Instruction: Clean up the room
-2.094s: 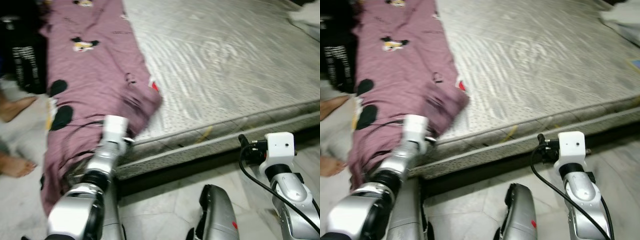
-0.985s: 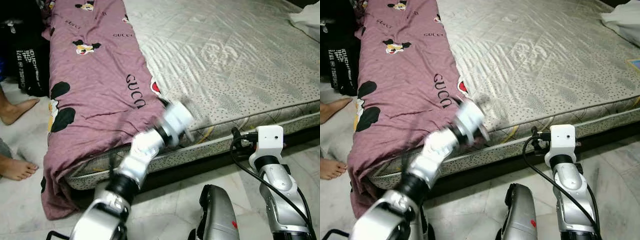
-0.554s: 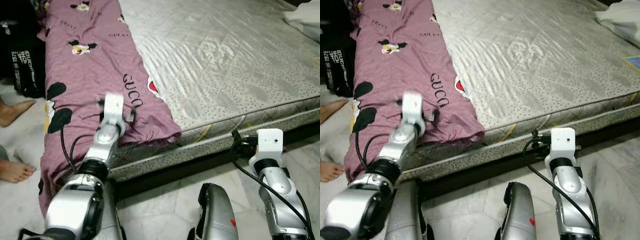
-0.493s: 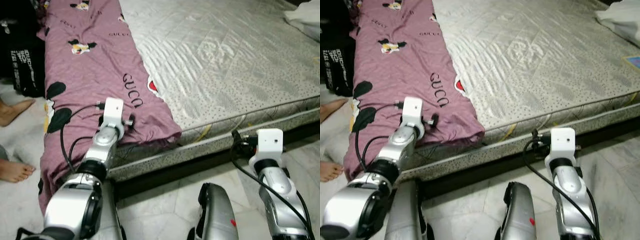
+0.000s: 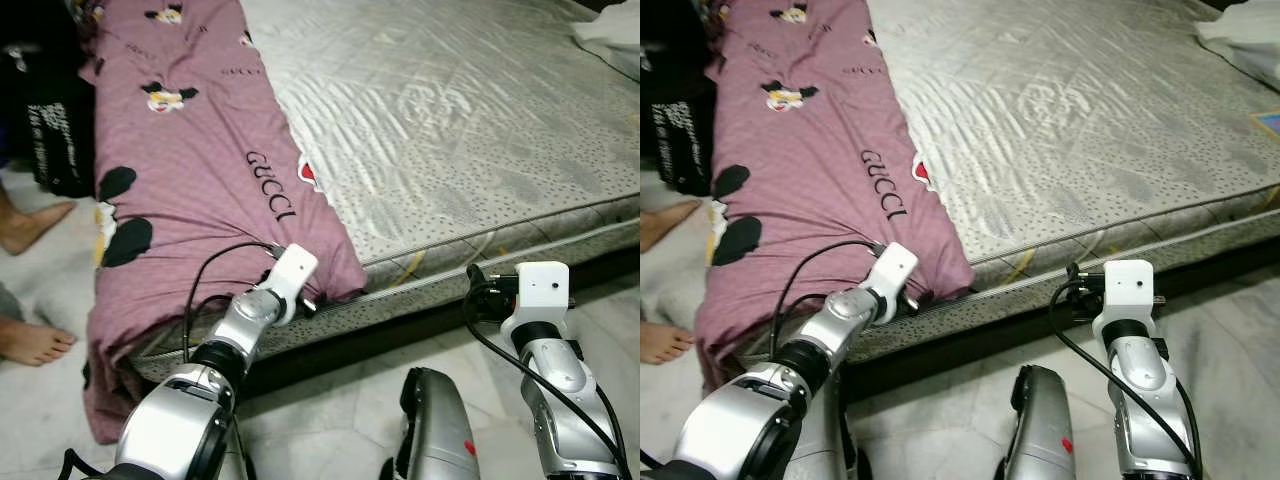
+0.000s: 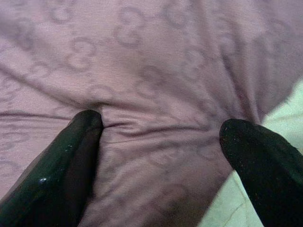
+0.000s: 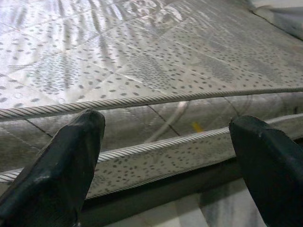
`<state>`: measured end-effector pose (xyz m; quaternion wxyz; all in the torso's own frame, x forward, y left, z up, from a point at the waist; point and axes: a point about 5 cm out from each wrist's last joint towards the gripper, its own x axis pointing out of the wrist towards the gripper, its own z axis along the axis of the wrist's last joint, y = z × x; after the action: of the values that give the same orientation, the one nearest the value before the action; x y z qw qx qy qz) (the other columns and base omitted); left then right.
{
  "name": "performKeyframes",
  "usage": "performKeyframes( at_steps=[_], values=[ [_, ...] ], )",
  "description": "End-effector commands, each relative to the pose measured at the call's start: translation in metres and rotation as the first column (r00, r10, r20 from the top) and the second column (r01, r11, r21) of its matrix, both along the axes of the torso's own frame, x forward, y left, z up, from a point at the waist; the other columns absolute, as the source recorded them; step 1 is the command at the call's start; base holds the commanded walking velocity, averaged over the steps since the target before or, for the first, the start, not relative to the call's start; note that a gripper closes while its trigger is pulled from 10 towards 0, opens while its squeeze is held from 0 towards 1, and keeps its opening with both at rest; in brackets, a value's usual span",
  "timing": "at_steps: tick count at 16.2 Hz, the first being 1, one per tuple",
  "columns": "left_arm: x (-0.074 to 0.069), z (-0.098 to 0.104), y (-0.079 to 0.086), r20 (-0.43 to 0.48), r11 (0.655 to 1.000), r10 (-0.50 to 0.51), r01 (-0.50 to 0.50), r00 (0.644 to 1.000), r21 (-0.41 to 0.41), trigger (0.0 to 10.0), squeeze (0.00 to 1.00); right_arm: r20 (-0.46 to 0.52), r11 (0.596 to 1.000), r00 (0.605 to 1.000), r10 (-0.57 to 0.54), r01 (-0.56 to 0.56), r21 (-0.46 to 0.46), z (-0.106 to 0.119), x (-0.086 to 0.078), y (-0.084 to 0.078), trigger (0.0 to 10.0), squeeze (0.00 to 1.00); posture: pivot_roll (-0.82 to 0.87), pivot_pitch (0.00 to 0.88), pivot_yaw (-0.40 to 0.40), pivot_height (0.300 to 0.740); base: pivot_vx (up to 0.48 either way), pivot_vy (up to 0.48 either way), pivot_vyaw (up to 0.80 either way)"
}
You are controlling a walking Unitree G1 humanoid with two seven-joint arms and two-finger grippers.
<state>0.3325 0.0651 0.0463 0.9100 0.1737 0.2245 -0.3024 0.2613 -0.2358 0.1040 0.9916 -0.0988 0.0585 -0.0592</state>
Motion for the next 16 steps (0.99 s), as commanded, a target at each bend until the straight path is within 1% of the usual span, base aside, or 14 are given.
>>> performKeyframes(
  at_steps=[1,2,3,4,5,6,7,8,10,11,12,13,15,16],
  values=[
    [-0.027,-0.027,-0.017,-0.13,0.992,-0.121,0.124,0.984,0.017,10.0,0.0,0.008,1.0,1.0,0.001,-0.001,0.002,0.003,0.001,0.001,10.0,0.0,-0.15,0.081,-0.009,0.506,0.0,0.0,0.0],
    [-0.028,-0.027,-0.018,-0.121,0.99,-0.133,0.137,0.984,0.024,10.0,0.0,0.01,1.0,1.0,0.002,-0.002,0.003,0.003,0.002,0.002,10.0,0.0,-0.14,0.079,-0.008,0.506,0.0,0.0,0.0],
    [-0.022,-0.021,-0.017,-0.071,0.993,-0.117,0.119,0.991,0.018,10.0,0.0,0.018,1.0,1.0,0.002,-0.002,0.006,0.004,0.005,0.002,10.0,0.0,-0.14,0.073,-0.005,0.506,0.0,0.0,0.0],
    [-0.017,-0.012,-0.018,-0.007,0.994,-0.112,0.112,0.994,-0.003,10.0,0.0,0.024,1.0,1.0,0.001,-0.001,0.009,0.004,0.006,0.003,10.0,0.0,-0.14,0.071,-0.003,0.506,0.0,0.0,0.0],
    [-0.007,0.005,-0.02,0.109,0.993,-0.114,0.118,0.987,-0.029,10.0,0.0,0.033,1.0,0.999,-0.001,0.0,0.016,0.005,0.009,0.005,10.0,0.0,-0.12,0.062,0.0,0.506,0.0,0.0,0.0],
    [-0.005,0.01,-0.021,0.139,0.991,-0.125,0.129,0.982,-0.025,10.0,0.0,0.035,1.0,0.999,0.0,-0.001,0.019,0.005,0.009,0.007,10.0,0.0,-0.12,0.057,0.002,0.506,0.0,0.0,0.0],
    [0.0,0.022,-0.022,0.222,0.988,-0.15,0.156,0.963,-0.009,10.0,0.0,0.046,1.0,0.999,0.004,-0.006,0.03,0.005,0.012,0.012,10.0,0.0,-0.11,0.048,0.005,0.506,0.0,0.0,0.0],
    [0.004,0.031,-0.02,0.278,0.99,-0.134,0.14,0.951,-0.004,10.0,0.0,0.058,0.999,0.998,0.009,-0.011,0.035,0.006,0.015,0.016,10.0,0.0,-0.1,0.041,0.01,0.506,0.0,0.0,0.0],
    [0.011,0.046,-0.012,0.376,0.997,-0.043,0.063,0.926,-0.04,10.0,0.0,0.071,0.999,0.997,0.013,-0.016,0.045,0.007,0.018,0.02,10.0,0.0,-0.09,0.031,0.012,0.506,0.0,0.0,0.0],
    [0.013,0.057,-0.007,0.457,0.998,0.003,0.029,0.89,-0.063,10.0,0.0,0.083,0.998,0.996,0.018,-0.022,0.052,0.009,0.02,0.022,10.0,0.0,-0.08,0.025,0.012,0.506,0.0,0.0,0.0],
    [0.011,0.066,-0.001,0.513,0.994,0.054,0.005,0.857,-0.113,10.0,0.0,0.092,0.998,0.996,0.024,-0.029,0.058,0.009,0.022,0.025,10.0,0.0,-0.07,0.015,0.013,0.506,0.0,0.0,0.0],
    [0.002,0.08,0.016,0.617,0.983,0.157,-0.06,0.771,-0.174,10.0,0.0,0.106,0.996,0.994,0.028,-0.037,0.079,0.009,0.027,0.032,10.0,0.0,-0.04,0.004,0.013,0.506,0.0,0.0,0.0],
    [-0.012,0.087,0.035,0.63,0.951,0.289,-0.143,0.721,-0.272,10.0,0.0,0.117,0.992,0.992,0.04,-0.054,0.117,0.008,0.031,0.042,10.0,0.0,-0.01,0.0,0.026,0.506,0.0,0.0,0.0],
    [-0.029,0.087,0.057,0.606,0.912,0.396,-0.217,0.69,-0.349,10.0,0.0,0.127,0.984,0.989,0.071,-0.091,0.155,0.008,0.034,0.055,10.0,0.0,0.0,0.0,0.032,0.506,0.0,0.0,0.0]
  ],
)
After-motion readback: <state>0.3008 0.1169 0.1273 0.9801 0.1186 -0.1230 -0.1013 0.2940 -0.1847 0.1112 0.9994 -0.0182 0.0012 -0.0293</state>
